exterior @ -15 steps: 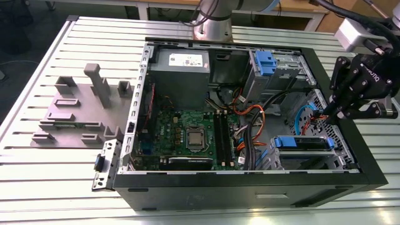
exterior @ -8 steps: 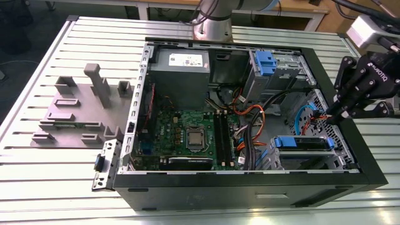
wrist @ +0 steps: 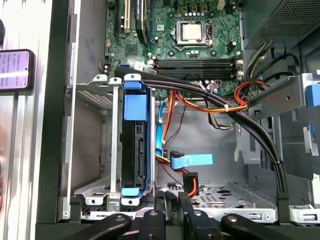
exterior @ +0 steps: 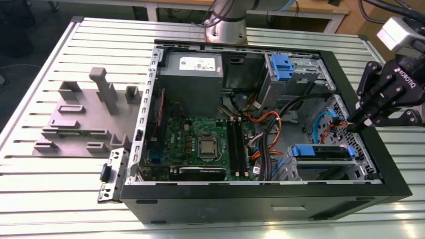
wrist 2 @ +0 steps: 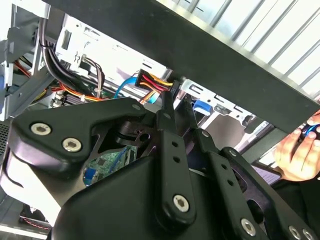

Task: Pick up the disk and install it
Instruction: 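Insert the first disk wire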

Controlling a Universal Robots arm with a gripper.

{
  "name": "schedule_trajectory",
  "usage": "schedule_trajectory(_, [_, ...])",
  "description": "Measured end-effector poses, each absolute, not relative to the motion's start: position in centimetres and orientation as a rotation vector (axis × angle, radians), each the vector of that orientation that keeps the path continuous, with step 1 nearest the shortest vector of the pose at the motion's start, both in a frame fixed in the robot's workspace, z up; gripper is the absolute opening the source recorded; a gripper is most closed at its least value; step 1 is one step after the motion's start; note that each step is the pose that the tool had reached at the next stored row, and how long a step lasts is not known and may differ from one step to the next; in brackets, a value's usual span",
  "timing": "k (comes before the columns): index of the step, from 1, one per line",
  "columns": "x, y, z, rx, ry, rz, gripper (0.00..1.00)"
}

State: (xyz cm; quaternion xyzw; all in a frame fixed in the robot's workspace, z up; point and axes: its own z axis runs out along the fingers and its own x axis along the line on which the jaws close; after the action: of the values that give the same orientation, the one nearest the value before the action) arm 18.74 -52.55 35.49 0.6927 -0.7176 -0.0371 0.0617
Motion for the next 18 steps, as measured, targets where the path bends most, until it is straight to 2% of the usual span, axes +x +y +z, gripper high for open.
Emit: schedule_trajectory(18, [18.85, -52.55, 35.10, 2.095, -2.159, -0.122, 0.25])
